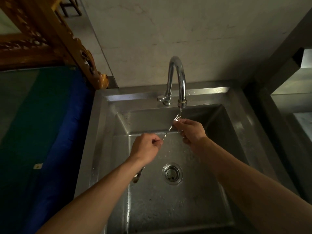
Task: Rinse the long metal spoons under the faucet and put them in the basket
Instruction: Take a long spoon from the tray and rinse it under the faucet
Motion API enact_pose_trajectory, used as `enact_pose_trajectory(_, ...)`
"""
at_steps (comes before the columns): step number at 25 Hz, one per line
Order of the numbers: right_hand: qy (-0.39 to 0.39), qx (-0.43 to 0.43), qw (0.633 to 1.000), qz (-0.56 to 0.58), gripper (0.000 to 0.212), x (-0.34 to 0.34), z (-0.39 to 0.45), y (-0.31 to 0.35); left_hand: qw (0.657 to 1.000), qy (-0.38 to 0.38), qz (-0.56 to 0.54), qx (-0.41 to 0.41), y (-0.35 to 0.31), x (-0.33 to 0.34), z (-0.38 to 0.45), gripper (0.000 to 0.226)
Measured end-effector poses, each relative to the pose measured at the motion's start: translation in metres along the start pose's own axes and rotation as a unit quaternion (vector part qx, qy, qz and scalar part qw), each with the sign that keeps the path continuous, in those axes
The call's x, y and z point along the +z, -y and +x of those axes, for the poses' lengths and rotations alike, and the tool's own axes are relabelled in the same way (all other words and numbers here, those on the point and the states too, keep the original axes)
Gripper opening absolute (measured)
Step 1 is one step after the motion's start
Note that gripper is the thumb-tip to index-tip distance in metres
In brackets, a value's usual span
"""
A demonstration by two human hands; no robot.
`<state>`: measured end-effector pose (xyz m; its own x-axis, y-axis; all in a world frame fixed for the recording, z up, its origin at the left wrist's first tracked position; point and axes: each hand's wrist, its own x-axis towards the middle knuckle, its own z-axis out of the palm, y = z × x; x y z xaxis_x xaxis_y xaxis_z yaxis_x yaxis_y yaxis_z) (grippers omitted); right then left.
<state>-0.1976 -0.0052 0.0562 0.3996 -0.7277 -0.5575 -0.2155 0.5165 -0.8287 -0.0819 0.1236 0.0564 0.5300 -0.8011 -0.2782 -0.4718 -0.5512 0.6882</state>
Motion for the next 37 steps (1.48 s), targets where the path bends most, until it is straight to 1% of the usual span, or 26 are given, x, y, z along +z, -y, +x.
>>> enact_pose_trajectory(2,0.005,0.002,1.0,0.002,0.013,0.0,-0.001,-0.001,1.0,-0.005,-0.003,-0.002,0.0,-0.001,0.0,0.011)
enact_pose_trajectory(4,0.006,0.003,1.0,0.002,0.021,0.0,-0.002,-0.001,1.0,-0.011,-0.002,-0.004,0.0,-0.003,0.001,0.013)
enact_pose_trajectory(5,0.009,0.001,1.0,0.003,0.021,-0.001,-0.002,-0.001,1.0,-0.013,-0.002,-0.004,-0.001,-0.003,0.001,0.015)
enact_pose_trajectory(8,0.014,-0.001,1.0,0.013,0.017,-0.001,-0.003,-0.001,1.0,-0.012,-0.009,-0.004,-0.001,-0.003,0.001,0.017)
enact_pose_trajectory(14,0.012,0.002,0.999,0.029,0.017,-0.002,-0.004,-0.002,1.0,-0.023,-0.012,-0.012,-0.001,-0.002,-0.001,0.02)
enact_pose_trajectory(17,0.011,0.0,1.0,0.024,0.009,-0.002,-0.004,-0.002,1.0,-0.026,-0.011,-0.012,-0.003,-0.001,-0.003,0.02)
enact_pose_trajectory(20,-0.018,0.006,1.0,0.013,0.022,-0.002,-0.004,0.001,1.0,-0.027,-0.006,-0.008,-0.003,-0.002,-0.004,0.02)
enact_pose_trajectory(21,-0.023,0.004,1.0,0.01,0.023,-0.002,-0.004,0.001,1.0,-0.029,-0.002,-0.008,-0.004,-0.003,-0.005,0.021)
enact_pose_trajectory(24,0.001,-0.017,1.0,0.01,0.007,-0.002,-0.007,0.003,0.999,-0.036,0.008,-0.013,-0.003,-0.005,-0.005,0.023)
enact_pose_trajectory(26,0.014,-0.028,0.999,0.012,0.016,-0.003,-0.008,0.004,0.999,-0.036,0.009,-0.014,-0.002,-0.007,-0.006,0.022)
enact_pose_trajectory(28,0.016,-0.03,0.999,0.011,0.006,-0.003,-0.008,0.006,0.999,-0.034,0.008,-0.01,-0.002,-0.008,-0.006,0.022)
enact_pose_trajectory(31,0.001,-0.024,1.0,0.012,0.015,-0.001,-0.009,0.007,0.999,-0.033,0.018,-0.01,-0.005,-0.009,-0.008,0.022)
enact_pose_trajectory(35,0.036,-0.029,0.999,-0.001,0.009,-0.004,-0.009,0.01,0.999,-0.032,0.021,-0.014,-0.009,-0.012,-0.01,0.022)
enact_pose_trajectory(36,0.03,-0.027,0.999,-0.006,0.011,-0.003,-0.011,0.012,0.999,-0.031,0.02,-0.013,-0.009,-0.013,-0.011,0.021)
enact_pose_trajectory(37,0.017,-0.023,1.0,-0.011,0.017,-0.004,-0.009,0.012,0.999,-0.031,0.02,-0.011,-0.01,-0.013,-0.012,0.021)
